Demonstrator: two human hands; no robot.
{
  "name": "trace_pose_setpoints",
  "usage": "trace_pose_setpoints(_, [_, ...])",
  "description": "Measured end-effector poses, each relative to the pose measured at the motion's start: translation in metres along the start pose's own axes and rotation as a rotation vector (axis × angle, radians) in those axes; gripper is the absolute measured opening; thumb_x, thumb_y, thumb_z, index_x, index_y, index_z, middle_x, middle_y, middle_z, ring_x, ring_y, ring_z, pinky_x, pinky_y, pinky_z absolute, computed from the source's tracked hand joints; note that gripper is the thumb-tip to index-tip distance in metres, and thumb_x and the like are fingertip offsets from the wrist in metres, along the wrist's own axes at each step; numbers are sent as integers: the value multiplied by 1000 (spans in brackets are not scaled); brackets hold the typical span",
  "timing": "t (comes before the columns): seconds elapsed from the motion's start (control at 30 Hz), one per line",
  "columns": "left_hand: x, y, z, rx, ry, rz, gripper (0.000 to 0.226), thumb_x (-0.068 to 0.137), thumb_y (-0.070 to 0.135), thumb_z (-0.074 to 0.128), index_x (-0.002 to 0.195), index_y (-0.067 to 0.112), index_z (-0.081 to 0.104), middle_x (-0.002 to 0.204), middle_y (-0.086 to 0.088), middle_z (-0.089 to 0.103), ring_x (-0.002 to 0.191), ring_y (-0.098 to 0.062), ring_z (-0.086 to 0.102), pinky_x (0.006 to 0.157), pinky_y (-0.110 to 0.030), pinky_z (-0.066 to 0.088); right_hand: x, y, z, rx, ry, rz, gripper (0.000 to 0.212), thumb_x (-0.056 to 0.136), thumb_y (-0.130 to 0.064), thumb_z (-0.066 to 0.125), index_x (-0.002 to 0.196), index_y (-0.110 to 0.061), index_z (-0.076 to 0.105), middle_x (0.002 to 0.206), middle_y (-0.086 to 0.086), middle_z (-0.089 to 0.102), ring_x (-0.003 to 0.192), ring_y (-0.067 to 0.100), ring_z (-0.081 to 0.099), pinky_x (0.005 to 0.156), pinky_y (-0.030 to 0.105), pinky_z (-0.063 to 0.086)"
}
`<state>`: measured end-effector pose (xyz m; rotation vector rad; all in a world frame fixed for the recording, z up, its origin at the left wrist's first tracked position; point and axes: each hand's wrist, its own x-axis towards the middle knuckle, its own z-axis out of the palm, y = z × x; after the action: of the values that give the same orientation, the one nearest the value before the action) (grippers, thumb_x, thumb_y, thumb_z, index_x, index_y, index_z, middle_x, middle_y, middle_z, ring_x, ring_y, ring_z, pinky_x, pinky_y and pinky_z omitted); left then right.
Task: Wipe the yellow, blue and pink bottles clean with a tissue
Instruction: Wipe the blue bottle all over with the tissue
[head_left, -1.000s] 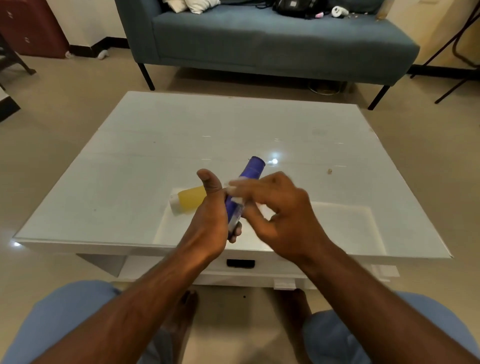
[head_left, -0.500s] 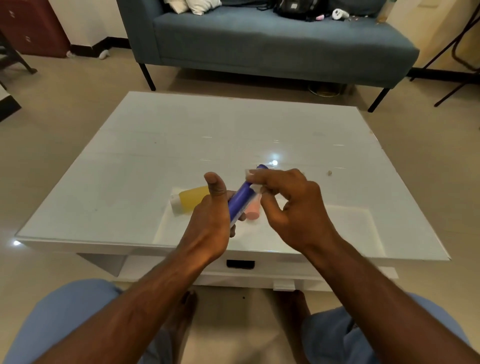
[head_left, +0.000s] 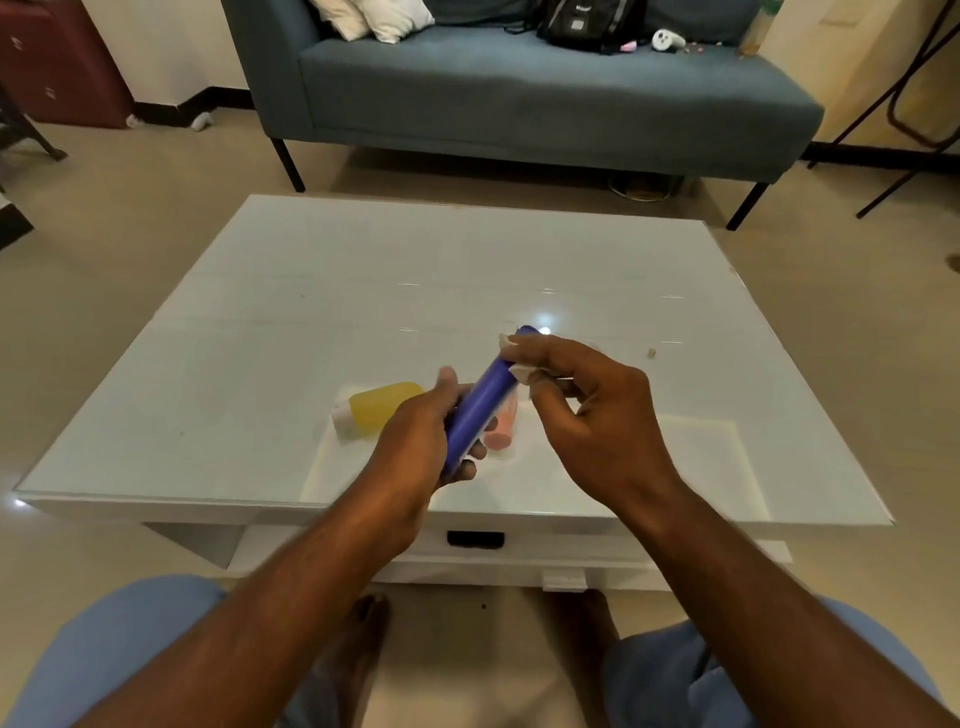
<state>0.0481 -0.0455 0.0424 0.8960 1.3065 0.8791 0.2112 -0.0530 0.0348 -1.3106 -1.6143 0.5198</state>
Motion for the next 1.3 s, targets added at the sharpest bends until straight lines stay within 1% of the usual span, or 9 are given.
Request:
trace_pose_setpoints(0.1, [-1, 0, -2, -157, -18, -30, 12, 93, 27, 60, 101, 18, 63, 85, -5, 73, 70, -21, 72, 66, -33, 59, 2, 1, -1, 72, 14, 28, 33, 100, -1, 61, 122, -21, 75, 123, -10, 74, 115, 8, 68, 94, 25, 59])
trace_pose_setpoints(0.2, [-4, 4, -4, -399, -102, -45, 34, 78, 20, 71, 110, 14, 61, 92, -9, 74, 74, -22, 73, 61, -33, 60, 2, 1, 0, 137, 17, 21, 33, 99, 4, 59, 120, -15, 76, 122, -6, 75, 117, 12, 69, 96, 33, 60])
trace_pose_setpoints(0.33, [-4, 5, -5, -499, -73, -62, 24, 83, 24, 66, 105, 19, 61, 81, -4, 74, 71, -20, 69, 58, -32, 59, -5, -6, 8, 231, -60, -15, 33, 99, 8, 57, 122, -9, 74, 127, -1, 73, 121, 13, 68, 92, 23, 59])
trace_pose_setpoints(0.43, [-1, 3, -9, -593, -67, -128, 32, 94, 42, 55, 114, 19, 63, 99, -7, 74, 85, -24, 67, 71, -37, 59, -9, -7, 14, 187, -112, -87, 32, 97, 5, 59, 122, -10, 74, 128, -2, 72, 123, 17, 66, 98, 32, 58])
trace_pose_setpoints(0.53, [1, 8, -13, -666, -122, -157, 48, 98, 50, 44, 128, 15, 61, 116, -10, 71, 100, -25, 65, 81, -38, 56, -15, -10, 15, 101, -168, -222, 31, 90, 2, 64, 114, -11, 77, 122, -4, 75, 112, 22, 68, 92, 40, 58])
trace_pose_setpoints(0.7, [-2, 11, -15, -708, -237, -199, 45, 99, 43, 46, 127, 11, 60, 110, -12, 69, 95, -23, 65, 79, -33, 55, -20, -19, 12, 31, -222, -454, 24, 84, -8, 65, 101, -13, 82, 112, -6, 78, 94, 24, 64, 82, 33, 52])
trace_pose_setpoints(0.87, [-9, 1, -5, -615, -247, -164, 32, 97, 38, 51, 113, 13, 63, 93, -12, 73, 77, -24, 69, 79, -40, 55, -3, 0, 1, -29, -51, -210, 40, 90, 1, 61, 123, -16, 75, 127, -7, 73, 109, 21, 60, 91, 37, 54])
trace_pose_setpoints(1.07, [-3, 6, -14, -652, -255, -203, 37, 99, 39, 48, 113, 10, 66, 99, -11, 71, 81, -22, 67, 72, -33, 58, -17, -14, 7, 199, -267, -357, 25, 85, 0, 61, 95, -8, 82, 103, 1, 80, 94, 25, 63, 86, 37, 53])
trace_pose_setpoints(1.3, [-12, -1, -5, -576, -270, -202, 32, 98, 38, 51, 109, 10, 64, 89, -14, 72, 73, -24, 67, 70, -36, 57, -2, -5, -1, 71, -86, -146, 34, 92, -4, 57, 112, -19, 79, 111, -8, 77, 105, 16, 62, 87, 30, 54])
